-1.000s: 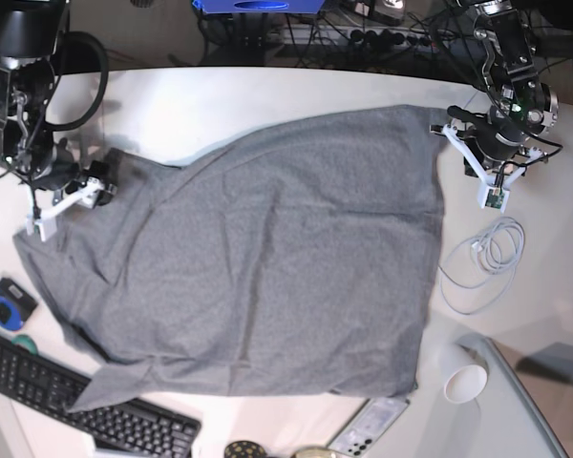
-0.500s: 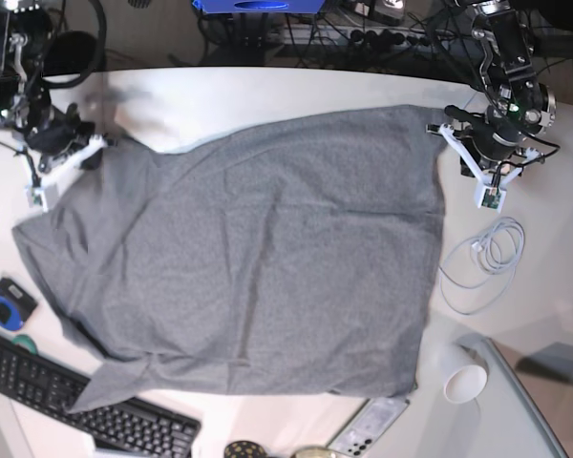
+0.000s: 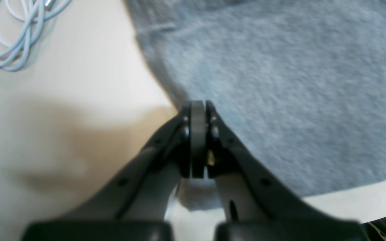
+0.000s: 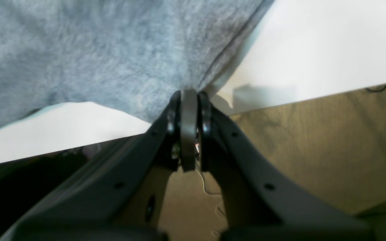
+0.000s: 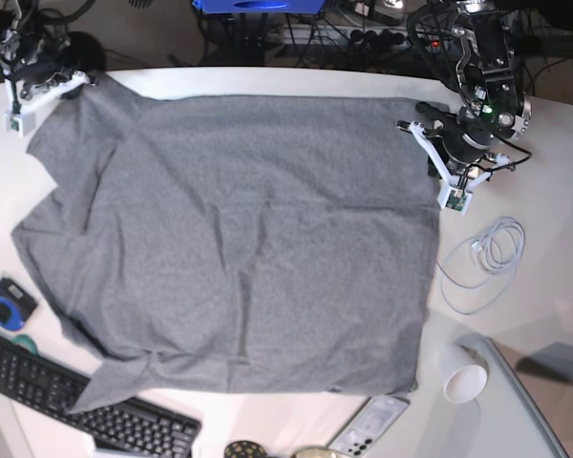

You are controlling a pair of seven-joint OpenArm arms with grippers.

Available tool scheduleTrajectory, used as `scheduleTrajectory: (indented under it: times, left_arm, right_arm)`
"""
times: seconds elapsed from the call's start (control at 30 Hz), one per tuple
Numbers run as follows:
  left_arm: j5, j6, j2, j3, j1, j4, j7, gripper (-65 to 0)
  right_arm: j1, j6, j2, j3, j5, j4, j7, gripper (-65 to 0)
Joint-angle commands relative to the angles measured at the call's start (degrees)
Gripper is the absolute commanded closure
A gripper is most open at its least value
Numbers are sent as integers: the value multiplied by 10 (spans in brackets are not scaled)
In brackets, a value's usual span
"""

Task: Layout the t-shirt on the table in an organized manner, then fold the t-shirt properly
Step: 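Pull the held corners outward with both grippers to smooth the shirt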

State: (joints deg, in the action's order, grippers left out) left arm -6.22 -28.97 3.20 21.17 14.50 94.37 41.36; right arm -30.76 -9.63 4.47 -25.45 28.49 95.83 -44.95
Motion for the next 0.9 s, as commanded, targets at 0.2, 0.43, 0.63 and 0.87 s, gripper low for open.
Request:
scheduleTrajectory:
  times: [0.2, 0.43, 0.63, 0.87]
  left_arm:
    - [0, 0, -1, 1, -3, 5, -8, 0]
    - [1, 0, -2, 2, -3, -37, -10, 0]
    - [-5, 1, -10, 2, -5, -72, -82, 0]
    - [-5, 1, -11, 2, -3, -78, -96, 0]
  right_arm:
    - [-9, -1, -35, -3, 8, 10, 1, -29]
    - [-18, -1, -64, -107, 7, 103, 7, -260]
    - [78, -1, -4, -104, 4, 65, 7, -231]
    - [166, -1, 49, -84, 5, -95, -11, -27]
